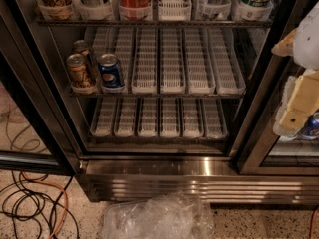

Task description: Pick pepsi can from middle shelf of fridge

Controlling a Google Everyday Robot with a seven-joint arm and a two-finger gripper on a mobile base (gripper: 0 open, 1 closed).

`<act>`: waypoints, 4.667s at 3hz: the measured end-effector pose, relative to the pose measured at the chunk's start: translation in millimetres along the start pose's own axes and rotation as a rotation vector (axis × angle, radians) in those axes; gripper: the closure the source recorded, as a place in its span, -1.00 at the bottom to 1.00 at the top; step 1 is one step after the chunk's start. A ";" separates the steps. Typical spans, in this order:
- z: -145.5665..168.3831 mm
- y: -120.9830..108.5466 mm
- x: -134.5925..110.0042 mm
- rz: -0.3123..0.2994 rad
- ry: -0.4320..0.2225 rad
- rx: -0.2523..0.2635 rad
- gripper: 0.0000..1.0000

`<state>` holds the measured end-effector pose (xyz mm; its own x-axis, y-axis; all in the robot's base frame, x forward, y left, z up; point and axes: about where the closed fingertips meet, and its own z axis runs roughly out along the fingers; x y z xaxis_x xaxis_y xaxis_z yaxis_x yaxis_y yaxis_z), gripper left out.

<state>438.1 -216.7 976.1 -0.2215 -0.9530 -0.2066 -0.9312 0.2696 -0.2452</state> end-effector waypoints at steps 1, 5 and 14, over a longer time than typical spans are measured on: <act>0.0 0.0 0.0 0.000 0.000 0.000 -1.00; 82.6 21.3 -50.1 0.242 -0.483 -0.005 -1.00; 166.1 -71.0 -207.7 0.362 -0.944 0.181 -1.00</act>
Offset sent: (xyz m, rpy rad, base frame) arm 0.0004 0.0028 -0.0093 0.0613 -0.0087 -0.0201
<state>598.4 -15.0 879.0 -0.0900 -0.3344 -0.9381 -0.7789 0.6106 -0.1430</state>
